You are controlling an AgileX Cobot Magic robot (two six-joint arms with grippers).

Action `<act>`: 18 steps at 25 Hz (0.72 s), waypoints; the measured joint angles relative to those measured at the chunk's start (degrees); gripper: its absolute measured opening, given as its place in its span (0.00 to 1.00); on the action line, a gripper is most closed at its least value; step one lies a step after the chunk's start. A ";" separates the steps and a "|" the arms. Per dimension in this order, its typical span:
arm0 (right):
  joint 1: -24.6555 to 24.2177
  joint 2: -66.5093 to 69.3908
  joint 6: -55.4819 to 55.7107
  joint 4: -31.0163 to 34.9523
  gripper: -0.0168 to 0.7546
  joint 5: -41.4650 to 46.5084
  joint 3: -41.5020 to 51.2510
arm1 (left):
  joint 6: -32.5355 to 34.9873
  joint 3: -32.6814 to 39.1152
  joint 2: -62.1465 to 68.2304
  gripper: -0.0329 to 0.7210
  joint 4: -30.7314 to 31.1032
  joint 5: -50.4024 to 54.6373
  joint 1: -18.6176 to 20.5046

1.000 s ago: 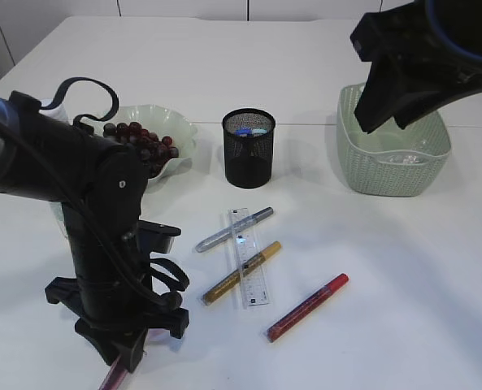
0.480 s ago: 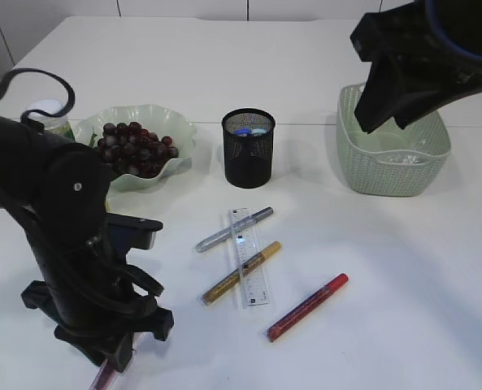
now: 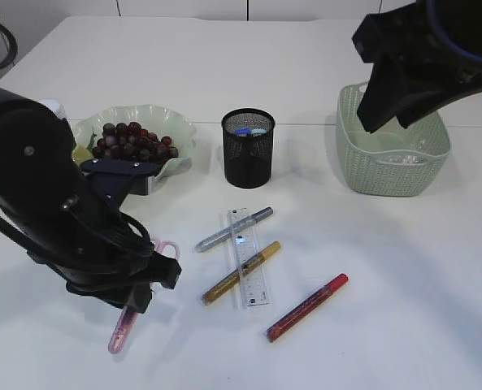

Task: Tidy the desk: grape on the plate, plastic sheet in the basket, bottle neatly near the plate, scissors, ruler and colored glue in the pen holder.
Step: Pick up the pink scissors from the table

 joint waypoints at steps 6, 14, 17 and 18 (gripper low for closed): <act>0.00 0.23 0.02 -1.57 0.44 0.00 0.00 | 0.00 0.10 -1.04 0.26 2.07 -6.11 0.00; -1.64 2.74 1.05 -6.28 0.44 0.00 0.00 | 0.00 0.10 -1.04 0.26 4.85 -15.44 0.00; -3.34 3.48 1.05 -6.92 0.44 0.00 0.00 | 0.00 0.19 -1.04 0.26 6.77 -20.20 0.00; -4.02 3.87 1.05 -7.18 0.44 0.00 0.00 | 0.00 0.19 -1.04 0.26 7.49 -21.75 0.00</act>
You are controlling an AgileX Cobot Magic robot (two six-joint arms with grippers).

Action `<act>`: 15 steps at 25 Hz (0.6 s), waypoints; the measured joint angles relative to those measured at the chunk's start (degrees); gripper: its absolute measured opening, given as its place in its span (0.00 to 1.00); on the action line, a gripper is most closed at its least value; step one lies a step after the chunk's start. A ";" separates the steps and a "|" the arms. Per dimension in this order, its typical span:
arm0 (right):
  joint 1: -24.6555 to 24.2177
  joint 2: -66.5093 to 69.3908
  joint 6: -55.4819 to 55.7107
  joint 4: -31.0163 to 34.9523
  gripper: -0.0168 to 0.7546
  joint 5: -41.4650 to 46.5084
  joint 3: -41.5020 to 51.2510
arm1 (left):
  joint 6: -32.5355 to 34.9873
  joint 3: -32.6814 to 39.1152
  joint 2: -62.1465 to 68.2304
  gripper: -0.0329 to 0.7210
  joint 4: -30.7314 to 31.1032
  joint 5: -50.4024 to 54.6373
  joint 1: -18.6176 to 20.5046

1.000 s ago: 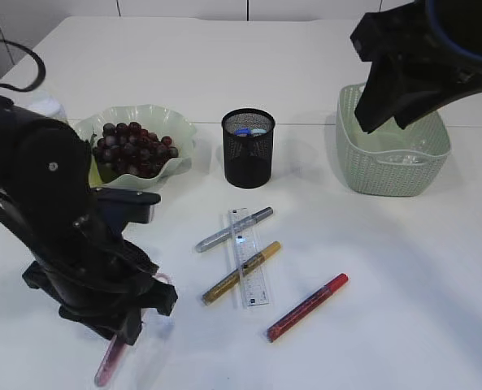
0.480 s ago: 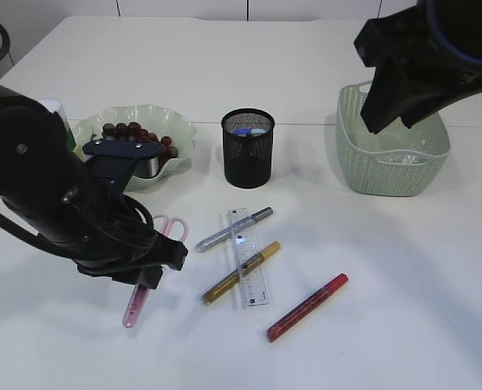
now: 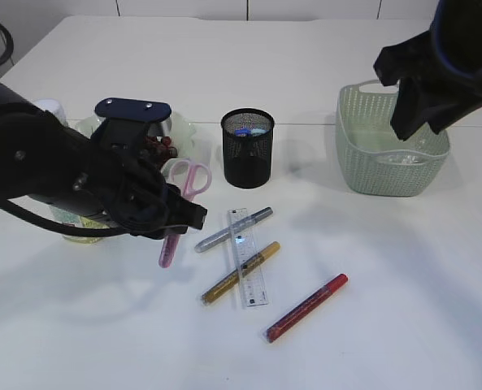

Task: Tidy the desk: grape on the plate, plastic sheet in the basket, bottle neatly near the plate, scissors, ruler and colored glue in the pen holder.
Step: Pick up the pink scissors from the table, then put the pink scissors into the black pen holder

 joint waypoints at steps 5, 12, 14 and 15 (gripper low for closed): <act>-2.85 1.50 0.00 -0.69 0.44 0.00 0.00 | 0.00 0.14 0.00 0.26 2.18 -7.86 0.00; -3.96 1.99 0.00 -2.32 0.44 0.00 0.00 | 0.00 0.14 0.00 0.26 3.04 -16.84 0.00; -3.96 1.99 0.00 -2.78 0.44 0.00 0.00 | 0.00 0.14 0.00 0.26 3.12 -19.19 0.00; -3.96 2.14 0.00 -2.87 0.44 0.00 0.00 | 0.00 0.14 0.00 0.26 3.12 -21.02 0.00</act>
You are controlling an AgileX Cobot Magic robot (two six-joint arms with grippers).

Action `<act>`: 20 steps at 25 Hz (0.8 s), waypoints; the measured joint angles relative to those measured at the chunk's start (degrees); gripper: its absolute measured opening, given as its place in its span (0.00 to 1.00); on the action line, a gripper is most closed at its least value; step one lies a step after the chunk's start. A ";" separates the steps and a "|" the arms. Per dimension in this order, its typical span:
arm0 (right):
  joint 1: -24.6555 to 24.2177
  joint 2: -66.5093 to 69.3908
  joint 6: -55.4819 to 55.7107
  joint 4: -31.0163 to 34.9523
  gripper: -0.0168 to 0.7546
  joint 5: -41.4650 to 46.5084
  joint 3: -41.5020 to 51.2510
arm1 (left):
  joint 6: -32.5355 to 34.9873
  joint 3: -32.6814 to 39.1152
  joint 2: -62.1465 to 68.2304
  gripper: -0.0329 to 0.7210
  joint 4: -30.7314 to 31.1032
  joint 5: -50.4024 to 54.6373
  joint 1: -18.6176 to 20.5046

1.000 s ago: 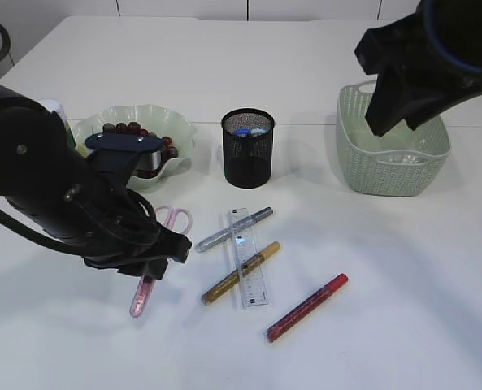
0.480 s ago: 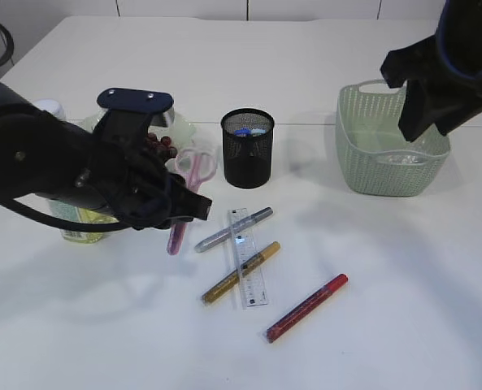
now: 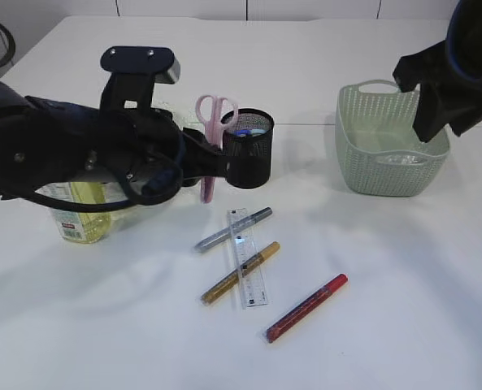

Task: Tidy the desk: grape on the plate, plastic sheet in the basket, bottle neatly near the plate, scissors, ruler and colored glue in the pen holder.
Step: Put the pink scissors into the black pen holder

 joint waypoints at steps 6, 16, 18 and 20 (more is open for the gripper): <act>-0.64 2.22 0.00 -0.19 0.44 -0.11 0.00 | 0.00 -2.56 1.84 0.26 1.62 -5.38 0.00; -4.53 5.52 -0.92 -0.63 0.44 -0.21 0.00 | 0.09 -11.60 9.79 0.26 4.66 -11.62 3.04; -4.53 5.52 -1.16 -0.74 0.44 -0.30 0.00 | 0.09 -13.50 11.34 0.26 4.66 -13.33 4.16; -4.53 5.52 -1.22 -0.74 0.44 -1.04 0.00 | 0.09 -15.31 12.90 0.26 4.66 -14.51 4.87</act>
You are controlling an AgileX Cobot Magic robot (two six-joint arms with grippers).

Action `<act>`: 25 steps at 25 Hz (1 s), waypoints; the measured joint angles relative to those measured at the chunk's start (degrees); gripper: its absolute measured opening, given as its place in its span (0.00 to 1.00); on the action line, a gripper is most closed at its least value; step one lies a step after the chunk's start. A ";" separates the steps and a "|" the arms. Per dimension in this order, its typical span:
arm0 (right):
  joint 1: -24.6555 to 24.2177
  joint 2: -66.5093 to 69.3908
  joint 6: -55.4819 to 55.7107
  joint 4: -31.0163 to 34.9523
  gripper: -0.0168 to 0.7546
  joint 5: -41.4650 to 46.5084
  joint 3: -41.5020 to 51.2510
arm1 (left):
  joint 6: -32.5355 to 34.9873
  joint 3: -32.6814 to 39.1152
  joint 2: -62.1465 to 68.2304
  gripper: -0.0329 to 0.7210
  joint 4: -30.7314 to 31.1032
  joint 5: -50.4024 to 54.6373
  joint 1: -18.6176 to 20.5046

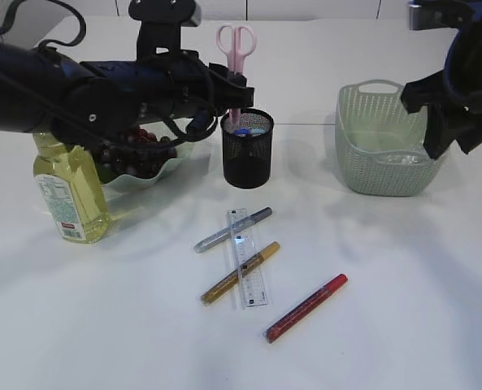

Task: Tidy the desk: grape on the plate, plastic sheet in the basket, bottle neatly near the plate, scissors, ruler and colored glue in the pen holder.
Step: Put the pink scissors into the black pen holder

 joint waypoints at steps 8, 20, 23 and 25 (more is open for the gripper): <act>0.00 0.05 -0.10 -0.07 0.44 -2.66 0.00 | 0.00 -9.44 7.68 0.26 0.10 -3.43 0.87; 0.00 0.05 -0.24 -0.68 0.44 -3.11 0.00 | 0.00 -15.88 15.94 0.26 0.22 -4.00 1.91; 0.00 0.05 -0.24 -0.68 0.44 -3.11 0.00 | 0.04 -15.92 16.29 0.26 0.22 -4.00 2.52; 0.00 0.05 -0.24 -0.68 0.44 -3.11 0.00 | 0.04 -15.92 16.29 0.26 0.22 -4.36 2.62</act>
